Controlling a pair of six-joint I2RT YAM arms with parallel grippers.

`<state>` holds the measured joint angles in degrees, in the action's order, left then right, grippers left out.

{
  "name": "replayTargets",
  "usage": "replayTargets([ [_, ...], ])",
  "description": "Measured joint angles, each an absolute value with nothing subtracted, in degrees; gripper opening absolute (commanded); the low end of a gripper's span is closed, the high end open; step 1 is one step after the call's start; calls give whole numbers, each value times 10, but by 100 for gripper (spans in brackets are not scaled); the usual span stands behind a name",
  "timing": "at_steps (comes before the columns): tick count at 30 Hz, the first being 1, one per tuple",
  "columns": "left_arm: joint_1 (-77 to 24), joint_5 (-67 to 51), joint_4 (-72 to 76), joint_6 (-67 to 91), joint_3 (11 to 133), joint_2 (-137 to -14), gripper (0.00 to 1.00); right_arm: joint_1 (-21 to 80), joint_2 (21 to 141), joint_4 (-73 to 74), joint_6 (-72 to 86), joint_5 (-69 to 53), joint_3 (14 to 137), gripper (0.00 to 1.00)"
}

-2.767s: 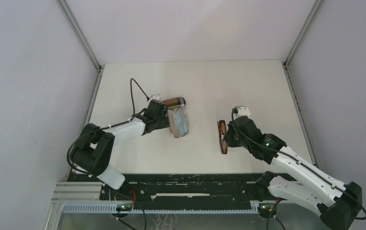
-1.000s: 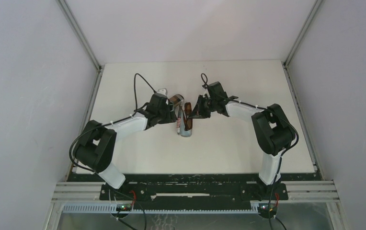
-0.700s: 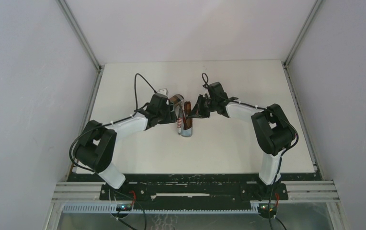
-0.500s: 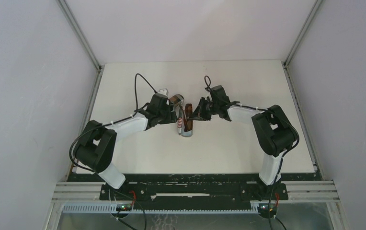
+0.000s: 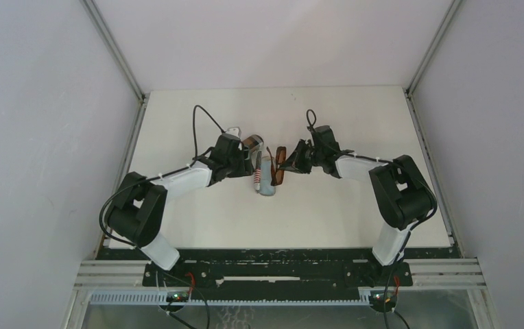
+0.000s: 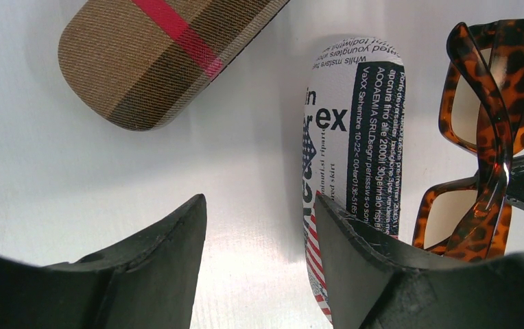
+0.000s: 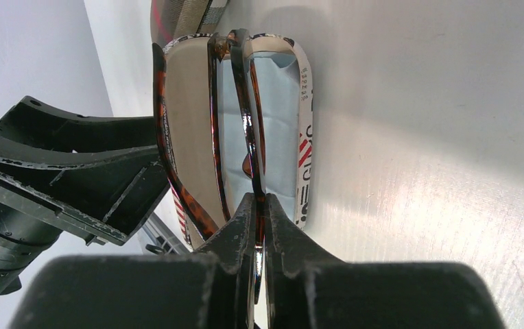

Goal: Organize the sunglasses
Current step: Place the sunglasses in the sunglasses case.

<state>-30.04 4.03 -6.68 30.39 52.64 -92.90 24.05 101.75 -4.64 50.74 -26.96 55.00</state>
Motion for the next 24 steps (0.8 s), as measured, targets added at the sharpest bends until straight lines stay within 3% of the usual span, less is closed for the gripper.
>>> replayTargets([
  [24,-303,38,-67,304,526,-930,64,259,1048,13,483,-277,611,0],
])
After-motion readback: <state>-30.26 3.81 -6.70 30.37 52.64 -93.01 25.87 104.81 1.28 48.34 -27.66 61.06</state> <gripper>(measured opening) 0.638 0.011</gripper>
